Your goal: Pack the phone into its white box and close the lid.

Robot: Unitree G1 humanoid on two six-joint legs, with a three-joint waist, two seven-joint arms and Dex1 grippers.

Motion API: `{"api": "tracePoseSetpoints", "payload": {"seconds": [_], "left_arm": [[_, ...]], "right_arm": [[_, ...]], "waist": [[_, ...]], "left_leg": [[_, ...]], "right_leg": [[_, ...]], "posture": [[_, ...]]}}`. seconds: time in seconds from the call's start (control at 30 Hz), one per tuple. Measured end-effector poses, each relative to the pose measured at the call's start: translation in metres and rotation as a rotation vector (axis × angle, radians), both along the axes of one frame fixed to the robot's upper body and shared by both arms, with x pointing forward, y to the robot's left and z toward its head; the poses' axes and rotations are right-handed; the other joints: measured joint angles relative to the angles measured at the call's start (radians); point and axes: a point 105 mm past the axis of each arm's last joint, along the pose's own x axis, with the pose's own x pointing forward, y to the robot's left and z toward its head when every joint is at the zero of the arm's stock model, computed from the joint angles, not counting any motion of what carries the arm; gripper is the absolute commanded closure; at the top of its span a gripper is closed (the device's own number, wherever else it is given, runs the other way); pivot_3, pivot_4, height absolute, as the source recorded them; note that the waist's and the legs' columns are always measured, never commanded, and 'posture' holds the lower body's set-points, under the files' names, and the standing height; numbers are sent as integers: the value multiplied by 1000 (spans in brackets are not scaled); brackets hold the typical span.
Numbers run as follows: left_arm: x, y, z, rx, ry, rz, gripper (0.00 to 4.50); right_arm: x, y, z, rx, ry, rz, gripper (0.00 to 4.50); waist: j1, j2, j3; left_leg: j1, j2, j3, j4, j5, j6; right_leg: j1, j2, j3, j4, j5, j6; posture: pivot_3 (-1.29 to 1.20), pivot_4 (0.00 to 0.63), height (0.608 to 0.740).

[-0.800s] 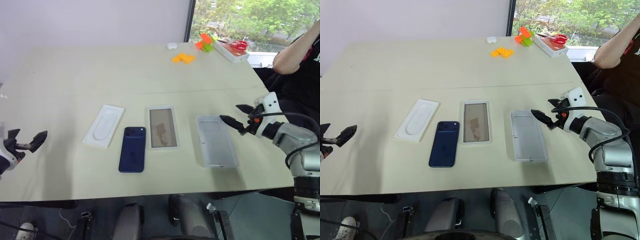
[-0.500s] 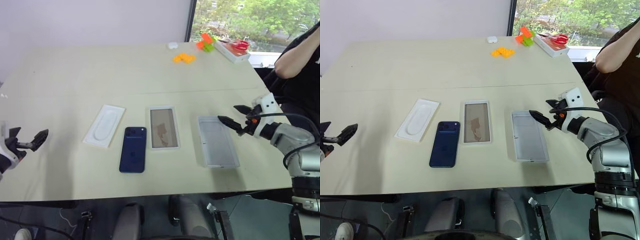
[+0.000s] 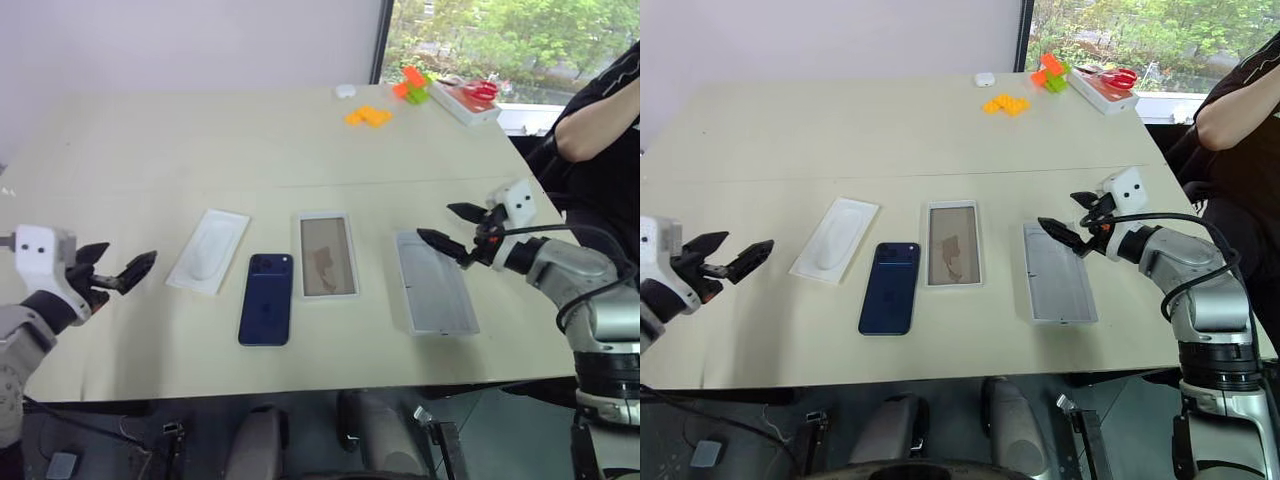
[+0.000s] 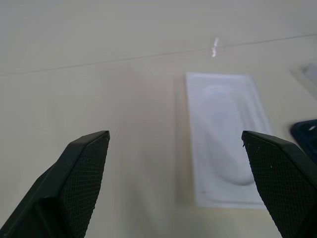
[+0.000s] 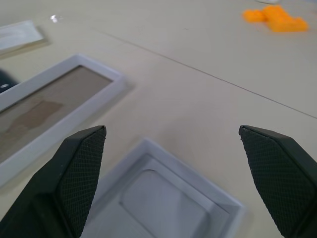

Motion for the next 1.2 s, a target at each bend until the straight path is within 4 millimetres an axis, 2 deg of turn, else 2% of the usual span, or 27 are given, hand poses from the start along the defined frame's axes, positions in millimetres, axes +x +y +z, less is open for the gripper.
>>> {"api": "tracePoseSetpoints", "payload": {"seconds": [0.07, 0.17, 0.3, 0.33, 0.47, 0.63, 0.9, 1.0, 1.07, 1.1, 1.13, 1.2], "left_arm": [[3, -5, -3, -29, 25, 2, 0], [5, -11, -14, -57, 81, 23, 0], [21, -23, -22, -213, 154, 88, 0], [23, -27, -22, -243, 168, 86, 0], [34, -31, -27, -334, 262, 96, 0], [29, -27, -47, -328, 422, 126, 0], [33, -28, -44, -353, 498, 87, 0], [32, -29, -45, -367, 516, 72, 841], [31, -28, -47, -384, 528, 76, 1804], [31, -28, -48, -391, 536, 78, 2447], [30, -28, -49, -397, 541, 78, 2806], [30, -31, -52, -423, 546, 72, 3794]], "right_arm": [[-6, 17, 2, -21, -5, 70, 12], [-12, 31, 6, -28, -12, 136, 12], [-27, 67, 12, -12, -30, 273, 12], [-29, 70, 13, -8, -32, 285, 12], [-30, 72, 13, -3, -31, 275, 12], [-34, 72, 9, 7, -10, 279, 12], [-34, 72, 10, 6, -13, 272, 12], [-35, 72, 10, 5, -15, 273, 0], [-35, 72, 10, 3, -15, 272, 0], [-35, 72, 10, 3, -16, 273, 0], [-35, 72, 10, 3, -16, 273, 0], [-35, 72, 10, 3, -15, 274, 0]], "waist": [[-1, 0, 0], [0, 0, 0], [5, -1, -1], [6, -1, -1], [6, -2, -1], [-1, -2, -1], [2, -3, -2], [3, -3, -2], [3, -3, -2], [3, -3, -2], [3, -3, -2], [3, -3, -2]], "left_leg": [[0, 0, 0, 0, 0, 0], [0, 0, -1, 0, 0, 0], [0, 0, -3, 1, 0, 0], [0, 0, -3, 1, 0, 0], [-1, -2, -2, 1, 0, 0], [0, -2, -2, 1, 0, 0], [1, -2, -2, 1, 1, -1], [0, -2, -2, 1, 1, -1], [0, -3, -2, 1, 1, -1], [0, -3, -2, 1, 1, -1], [0, -3, -2, 1, 1, -1], [0, -3, -2, 1, 1, -1]], "right_leg": [[0, 1, 0, 0, 0, 1], [0, 0, 0, 0, 1, 1], [1, 0, -2, 1, 1, 2], [1, 0, -2, 1, 1, 2], [1, -1, -1, 0, 3, -2], [1, -1, -1, 0, 3, -2], [2, -1, -2, 1, 3, -3], [2, -1, -1, 1, 3, -3], [2, -2, -1, 1, 3, -3], [2, -2, -1, 1, 3, -3], [2, -2, -1, 1, 3, -3], [2, -2, -1, 1, 4, -3]], "posture": [[0, 150, 732], [0, 150, 732], [0, 150, 732], [0, 150, 732], [0, 150, 732], [0, 150, 732], [0, 150, 732], [0, 150, 732], [0, 150, 732], [0, 150, 732], [0, 150, 732], [0, 150, 732]]}}
